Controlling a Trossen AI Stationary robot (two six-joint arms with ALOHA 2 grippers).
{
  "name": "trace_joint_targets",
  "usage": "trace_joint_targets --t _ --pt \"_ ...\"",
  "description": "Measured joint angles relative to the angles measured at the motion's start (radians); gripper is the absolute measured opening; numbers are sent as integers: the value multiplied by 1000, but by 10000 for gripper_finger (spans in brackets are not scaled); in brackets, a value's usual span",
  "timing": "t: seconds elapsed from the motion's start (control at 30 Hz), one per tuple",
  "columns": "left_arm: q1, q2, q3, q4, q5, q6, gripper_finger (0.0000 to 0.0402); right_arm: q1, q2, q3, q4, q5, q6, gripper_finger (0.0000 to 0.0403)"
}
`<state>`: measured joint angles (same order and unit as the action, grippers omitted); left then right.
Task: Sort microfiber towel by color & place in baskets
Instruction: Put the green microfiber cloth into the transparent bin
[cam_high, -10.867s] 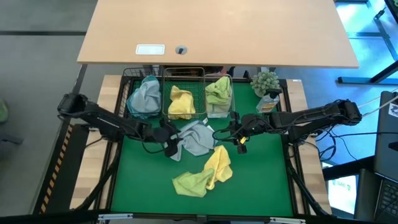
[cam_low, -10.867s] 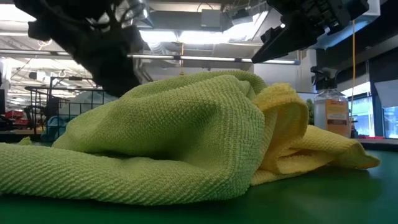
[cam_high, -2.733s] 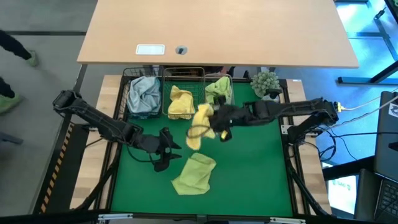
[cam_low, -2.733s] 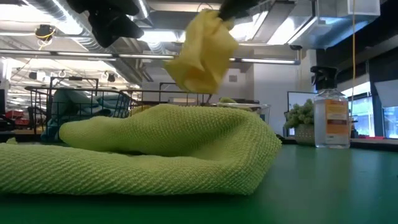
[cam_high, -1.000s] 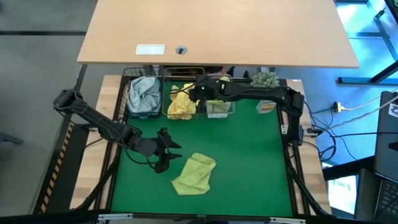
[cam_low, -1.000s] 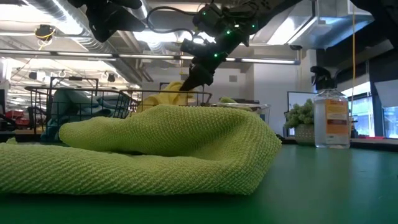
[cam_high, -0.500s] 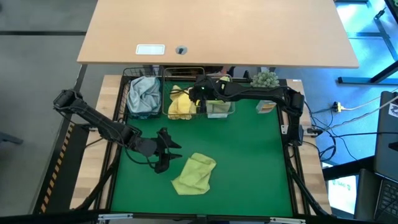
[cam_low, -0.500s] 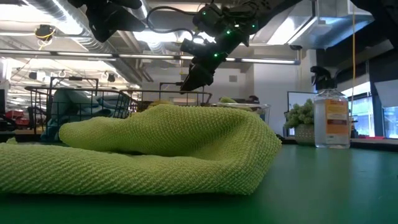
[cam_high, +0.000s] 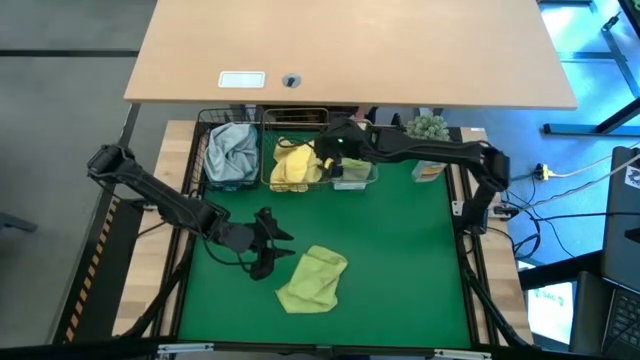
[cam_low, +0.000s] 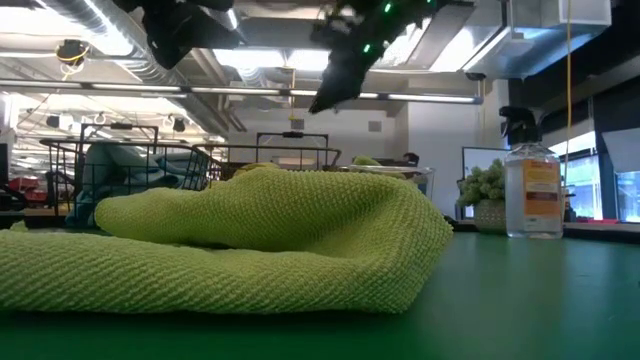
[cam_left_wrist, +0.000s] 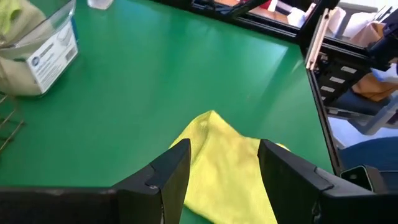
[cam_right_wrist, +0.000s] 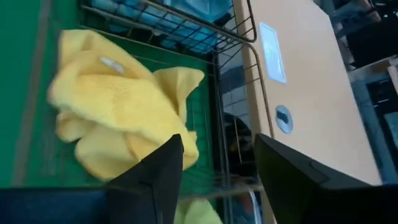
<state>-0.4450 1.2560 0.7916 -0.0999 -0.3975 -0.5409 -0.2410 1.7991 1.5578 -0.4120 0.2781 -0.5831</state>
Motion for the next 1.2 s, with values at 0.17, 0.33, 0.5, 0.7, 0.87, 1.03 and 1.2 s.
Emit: trace_joint_targets --t 0.17,0.33,0.5,0.7,0.87,1.03,1.2 --pt "0 80 0 132 11 103 183 48 -105 0 -102 28 23 198" --pt "0 173 0 281 30 182 183 94 -207 0 -195 26 92 198" --pt "0 276 0 395 51 237 183 141 -291 1 -269 26 159 198" --pt "-1 382 0 414 81 237 183 197 -361 1 -383 29 237 198" --pt "-7 464 0 442 167 237 183 240 -397 1 -478 77 297 198" --pt "-27 545 0 499 233 237 183 272 -433 1 -574 87 361 198" --pt "-37 613 0 512 236 235 183 283 -515 -73 -594 83 426 198"
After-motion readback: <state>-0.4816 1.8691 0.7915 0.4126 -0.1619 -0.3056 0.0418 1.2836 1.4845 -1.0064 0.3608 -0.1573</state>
